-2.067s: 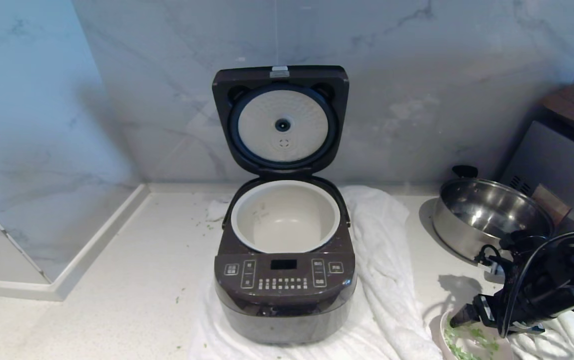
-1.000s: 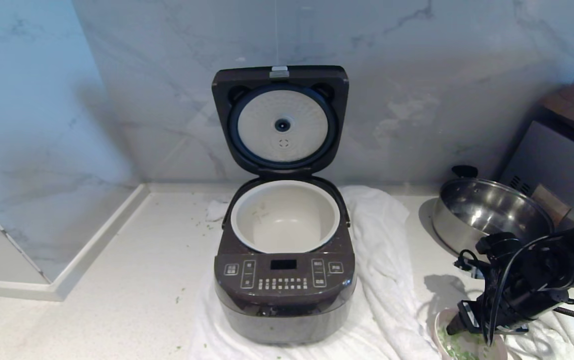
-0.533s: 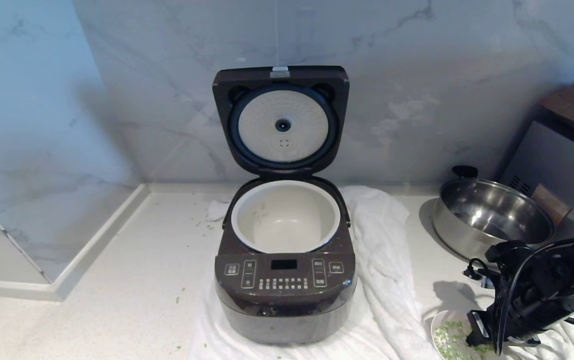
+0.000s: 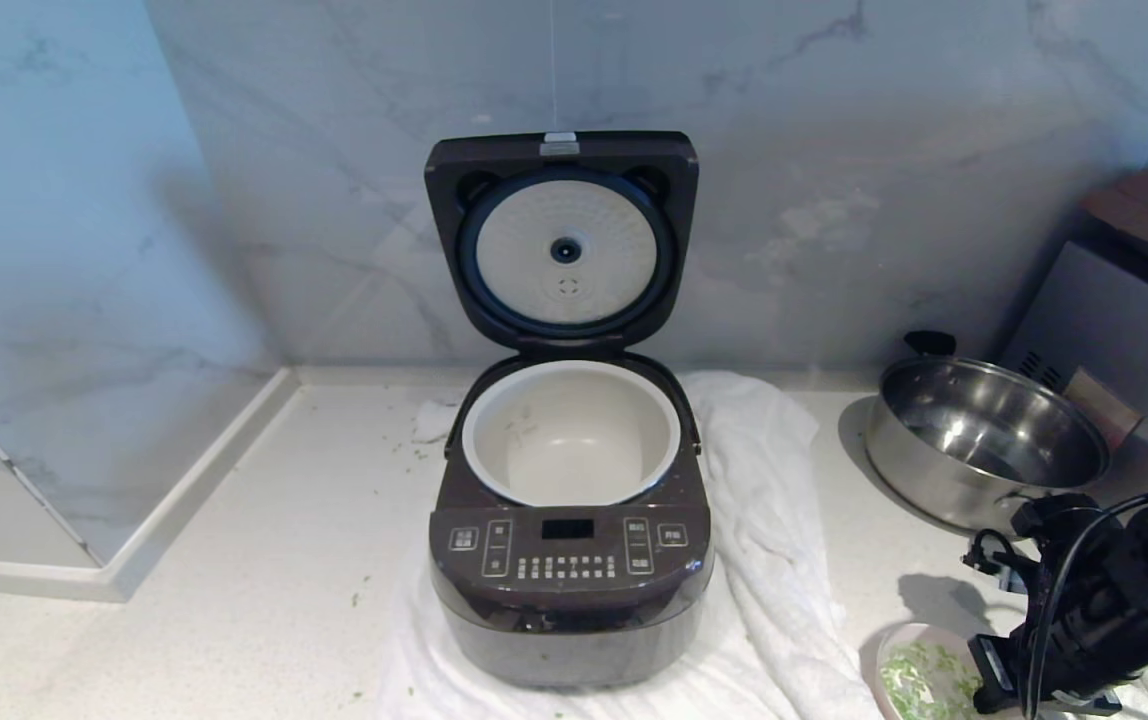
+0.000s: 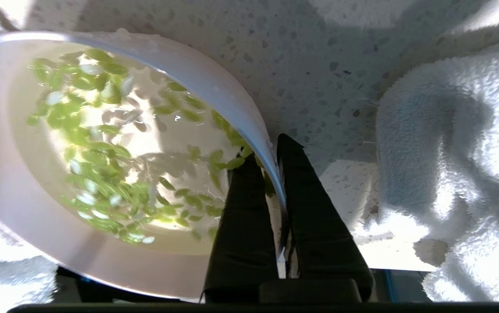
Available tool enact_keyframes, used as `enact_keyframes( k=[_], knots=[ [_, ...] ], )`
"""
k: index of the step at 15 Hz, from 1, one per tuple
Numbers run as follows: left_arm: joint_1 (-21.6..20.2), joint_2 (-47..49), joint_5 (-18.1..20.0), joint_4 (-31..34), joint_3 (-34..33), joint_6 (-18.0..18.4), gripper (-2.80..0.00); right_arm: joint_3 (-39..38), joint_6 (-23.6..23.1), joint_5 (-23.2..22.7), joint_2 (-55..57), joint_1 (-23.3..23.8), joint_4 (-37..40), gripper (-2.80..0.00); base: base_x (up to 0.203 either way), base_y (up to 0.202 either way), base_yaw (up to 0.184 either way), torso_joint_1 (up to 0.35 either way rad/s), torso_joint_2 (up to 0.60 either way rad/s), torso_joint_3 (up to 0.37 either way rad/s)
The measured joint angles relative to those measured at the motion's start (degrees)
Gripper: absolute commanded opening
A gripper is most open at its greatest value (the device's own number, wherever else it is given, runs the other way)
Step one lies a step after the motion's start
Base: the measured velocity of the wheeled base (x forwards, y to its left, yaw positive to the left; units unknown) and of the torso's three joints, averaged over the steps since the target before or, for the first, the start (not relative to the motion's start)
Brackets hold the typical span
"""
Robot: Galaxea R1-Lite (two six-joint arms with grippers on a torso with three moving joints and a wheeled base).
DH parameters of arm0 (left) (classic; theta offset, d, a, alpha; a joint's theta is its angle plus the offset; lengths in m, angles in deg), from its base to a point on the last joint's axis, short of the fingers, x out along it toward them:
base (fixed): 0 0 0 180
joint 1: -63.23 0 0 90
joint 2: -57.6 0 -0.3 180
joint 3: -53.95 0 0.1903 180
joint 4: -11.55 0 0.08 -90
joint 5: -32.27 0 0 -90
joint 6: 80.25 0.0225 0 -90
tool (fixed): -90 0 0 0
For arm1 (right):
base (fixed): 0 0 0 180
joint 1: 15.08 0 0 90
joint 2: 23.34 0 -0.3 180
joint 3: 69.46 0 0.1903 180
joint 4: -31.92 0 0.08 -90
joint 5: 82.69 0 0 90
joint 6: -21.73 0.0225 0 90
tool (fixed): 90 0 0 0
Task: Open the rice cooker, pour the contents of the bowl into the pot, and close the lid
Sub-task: Pick up the bowl on the table
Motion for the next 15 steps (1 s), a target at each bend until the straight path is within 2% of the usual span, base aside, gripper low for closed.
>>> enact_keyframes(
  k=[6, 13, 15],
  knots=[
    [0.00, 0.00, 0.02, -0.01, 0.00, -0.02, -2.80, -0.55, -0.50, -3.71, -4.69, 3.11, 0.53, -2.80, 0.000, 0.000, 0.000, 0.000, 0.00, 0.000],
    [0.00, 0.00, 0.02, 0.01, 0.00, -0.02, -2.80, -0.52, -0.20, -5.44, -10.10, 4.59, 3.35, -2.80, 0.000, 0.000, 0.000, 0.000, 0.00, 0.000],
    [0.00, 0.00, 0.00, 0.01, 0.00, -0.01, -2.80, 0.82, -0.15, -6.74, -12.04, 4.83, 7.14, -2.80, 0.000, 0.000, 0.000, 0.000, 0.00, 0.000]
  ],
)
